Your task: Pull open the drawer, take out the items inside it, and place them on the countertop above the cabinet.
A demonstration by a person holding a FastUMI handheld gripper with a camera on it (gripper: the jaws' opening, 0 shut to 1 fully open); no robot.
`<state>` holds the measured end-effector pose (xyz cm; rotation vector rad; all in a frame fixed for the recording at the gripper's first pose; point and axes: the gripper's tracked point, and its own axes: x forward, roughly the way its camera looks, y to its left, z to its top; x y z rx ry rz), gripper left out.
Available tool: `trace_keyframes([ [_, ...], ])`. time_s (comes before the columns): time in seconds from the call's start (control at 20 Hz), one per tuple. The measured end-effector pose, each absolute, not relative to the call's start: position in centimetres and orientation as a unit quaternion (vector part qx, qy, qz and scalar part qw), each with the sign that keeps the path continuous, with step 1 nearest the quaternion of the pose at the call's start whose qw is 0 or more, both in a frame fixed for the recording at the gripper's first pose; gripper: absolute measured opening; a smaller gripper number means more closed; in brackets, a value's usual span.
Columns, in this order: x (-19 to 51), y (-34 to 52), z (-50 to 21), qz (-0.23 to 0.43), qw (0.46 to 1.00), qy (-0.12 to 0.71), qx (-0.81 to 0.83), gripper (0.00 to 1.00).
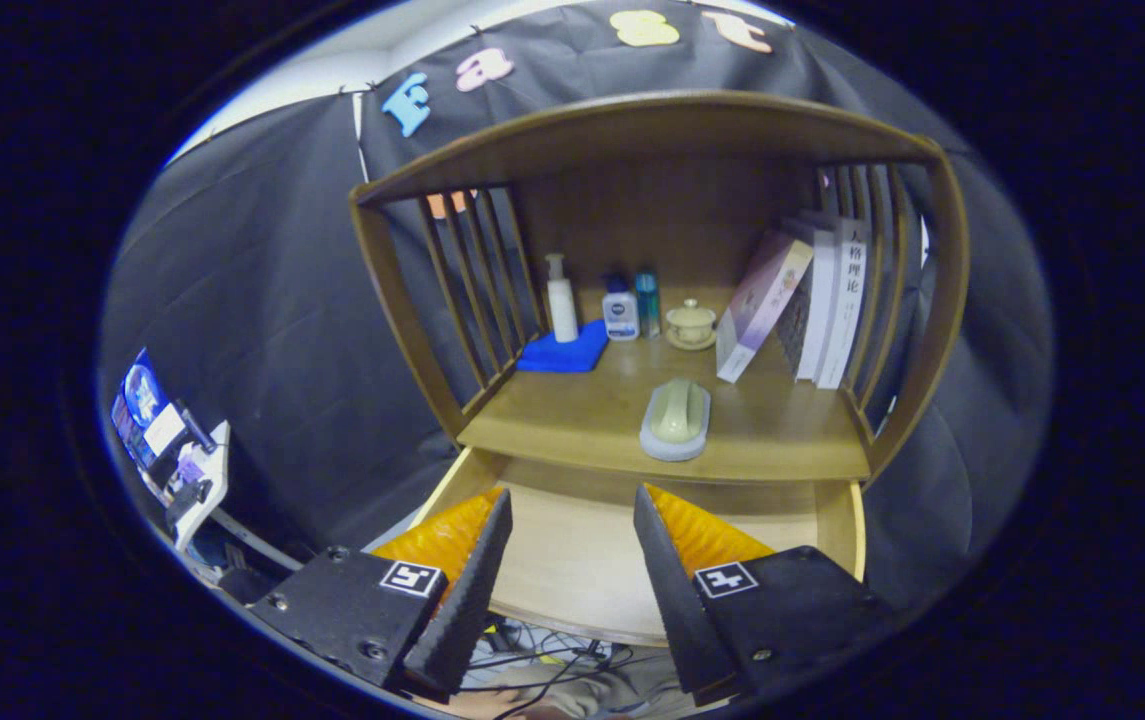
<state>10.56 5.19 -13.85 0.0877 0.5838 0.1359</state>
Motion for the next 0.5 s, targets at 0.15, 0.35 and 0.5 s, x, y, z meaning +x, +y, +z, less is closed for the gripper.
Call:
trace_keyframes([
  [0.15, 8.2, 5.0, -14.7, 0.056, 0.971, 0.232, 0.019, 0.87],
  [0.35, 5.4, 5.8, -18.5, 0.055, 0.976, 0.209, -0.018, 0.98],
  [0.5, 3.7, 7.1, -21.4, 0.056, 0.98, 0.189, -0.018, 0.98],
])
